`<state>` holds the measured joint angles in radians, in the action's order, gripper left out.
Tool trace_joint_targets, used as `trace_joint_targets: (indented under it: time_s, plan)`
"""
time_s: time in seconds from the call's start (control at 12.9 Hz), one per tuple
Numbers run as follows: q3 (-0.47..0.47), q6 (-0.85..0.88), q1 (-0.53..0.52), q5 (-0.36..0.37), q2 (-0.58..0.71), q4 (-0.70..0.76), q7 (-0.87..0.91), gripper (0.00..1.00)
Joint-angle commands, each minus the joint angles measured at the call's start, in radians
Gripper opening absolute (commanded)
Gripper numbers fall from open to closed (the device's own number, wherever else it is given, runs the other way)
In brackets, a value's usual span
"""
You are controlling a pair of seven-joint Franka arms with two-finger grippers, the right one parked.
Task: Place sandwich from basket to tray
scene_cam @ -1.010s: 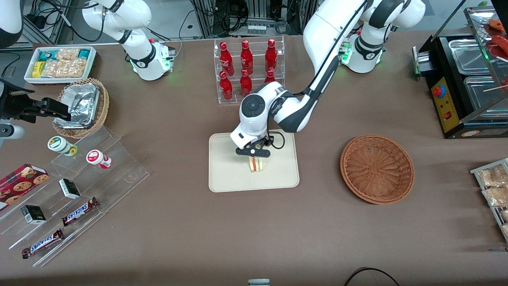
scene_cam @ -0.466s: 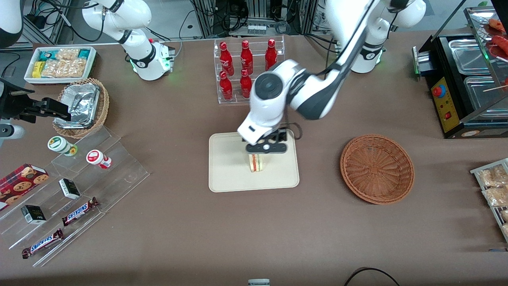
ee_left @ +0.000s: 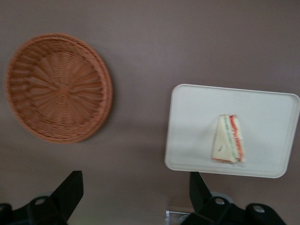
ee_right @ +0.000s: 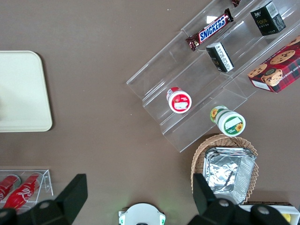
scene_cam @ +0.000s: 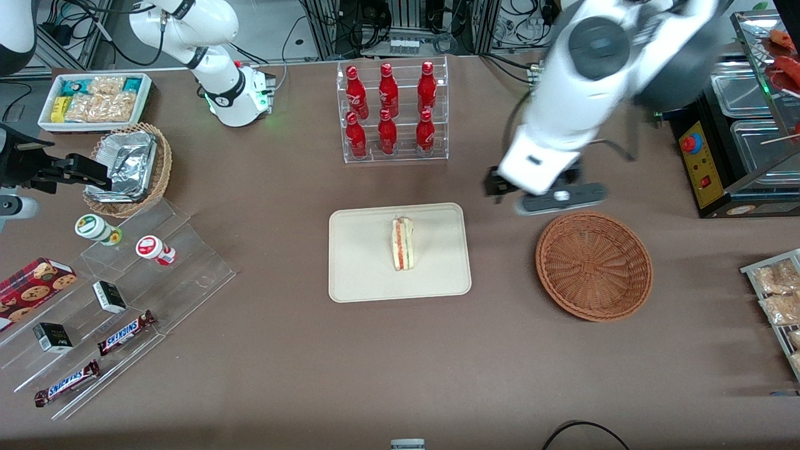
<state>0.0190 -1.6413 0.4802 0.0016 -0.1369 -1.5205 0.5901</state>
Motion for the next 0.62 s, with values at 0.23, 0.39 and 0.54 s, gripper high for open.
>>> trace_joint_targets:
  time_s: [0.23,0.39,0.54]
  plan:
    - [-0.011,0.046,-0.233,0.005,0.098,-0.084,-0.352,1.0]
    - [-0.011,0.08,-0.32,0.005,0.114,-0.078,-0.496,1.0]
    - [-0.011,0.097,-0.4,0.003,0.126,-0.073,-0.617,1.0]
